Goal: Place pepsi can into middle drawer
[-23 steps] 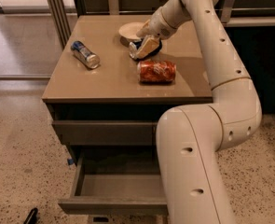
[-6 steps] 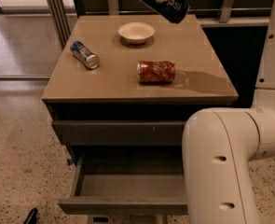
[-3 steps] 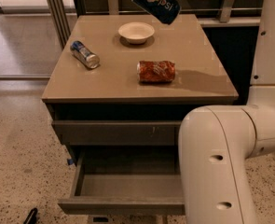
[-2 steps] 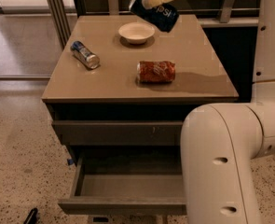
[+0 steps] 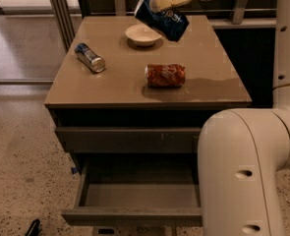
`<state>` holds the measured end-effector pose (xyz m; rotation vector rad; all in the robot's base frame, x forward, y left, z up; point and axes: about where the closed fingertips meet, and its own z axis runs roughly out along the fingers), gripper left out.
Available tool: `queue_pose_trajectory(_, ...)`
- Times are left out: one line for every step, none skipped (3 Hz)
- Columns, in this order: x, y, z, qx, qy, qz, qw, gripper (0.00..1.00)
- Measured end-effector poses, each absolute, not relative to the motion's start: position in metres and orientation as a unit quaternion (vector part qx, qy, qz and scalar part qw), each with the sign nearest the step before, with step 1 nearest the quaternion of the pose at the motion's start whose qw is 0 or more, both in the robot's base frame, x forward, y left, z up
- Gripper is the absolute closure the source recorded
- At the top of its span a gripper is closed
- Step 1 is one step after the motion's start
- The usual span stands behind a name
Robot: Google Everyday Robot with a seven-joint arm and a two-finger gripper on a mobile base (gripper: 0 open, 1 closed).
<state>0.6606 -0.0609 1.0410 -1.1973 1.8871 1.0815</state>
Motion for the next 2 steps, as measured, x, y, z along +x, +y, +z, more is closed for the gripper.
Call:
queue_pose_trajectory(0.652, -0.065, 1.035, -0.439, 0.719, 0.448, 0.299, 1.00)
queue_pose_trajectory(0.662, -0.058, 1.038, -0.429, 0.718, 0.450, 0.312, 1.00)
